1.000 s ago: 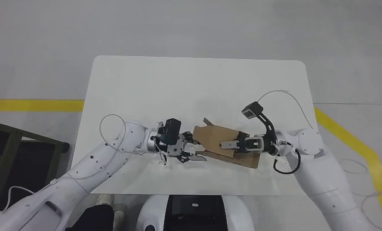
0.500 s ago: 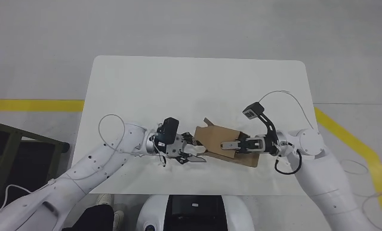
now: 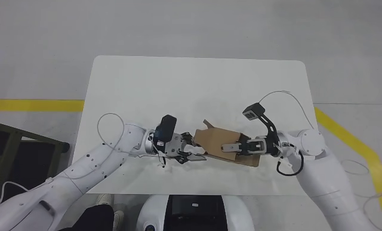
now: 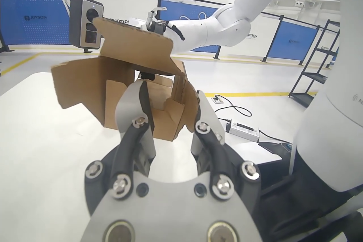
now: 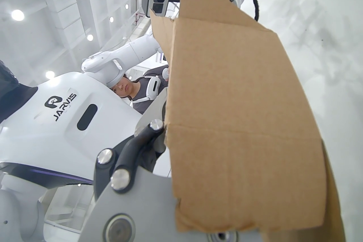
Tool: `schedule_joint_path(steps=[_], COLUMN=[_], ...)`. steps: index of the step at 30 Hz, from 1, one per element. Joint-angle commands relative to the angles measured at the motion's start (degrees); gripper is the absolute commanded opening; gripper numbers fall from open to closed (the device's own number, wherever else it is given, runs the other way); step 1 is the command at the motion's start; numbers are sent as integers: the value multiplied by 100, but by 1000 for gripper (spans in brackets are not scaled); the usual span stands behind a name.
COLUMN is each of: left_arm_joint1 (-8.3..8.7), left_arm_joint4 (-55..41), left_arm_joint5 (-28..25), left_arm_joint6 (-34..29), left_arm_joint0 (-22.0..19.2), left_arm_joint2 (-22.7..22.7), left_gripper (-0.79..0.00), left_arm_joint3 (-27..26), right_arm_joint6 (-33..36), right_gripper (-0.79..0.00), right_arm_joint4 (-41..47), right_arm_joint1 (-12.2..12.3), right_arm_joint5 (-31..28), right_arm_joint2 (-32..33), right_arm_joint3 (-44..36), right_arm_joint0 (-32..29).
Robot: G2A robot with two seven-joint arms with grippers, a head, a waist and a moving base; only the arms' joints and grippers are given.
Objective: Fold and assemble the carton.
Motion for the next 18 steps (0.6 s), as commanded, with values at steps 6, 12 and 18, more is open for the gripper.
schedule_joint_path(steps=[6, 12, 18], left_arm_joint1=[9, 22, 33], left_arm_joint4=[-175, -271, -364], left_arm_joint5=[0, 0, 0], left_arm_joint6=[0, 0, 0], left_arm_joint0=[-122, -211, -260], left_arm_joint2=[177, 308, 375], left_gripper=[-471, -456, -437], left_arm_joint3=[-10, -12, 4], right_arm_joint6=[108, 194, 248], right_gripper=[-785, -785, -785], right_arm_joint4=[102, 176, 203], right_arm_joint1=[7, 11, 14], right_arm_joint5=[-16, -31, -46], right_arm_joint2=[2, 4, -5], right_arm_joint3=[-26, -26, -10], right_arm_joint0=[-18, -14, -3])
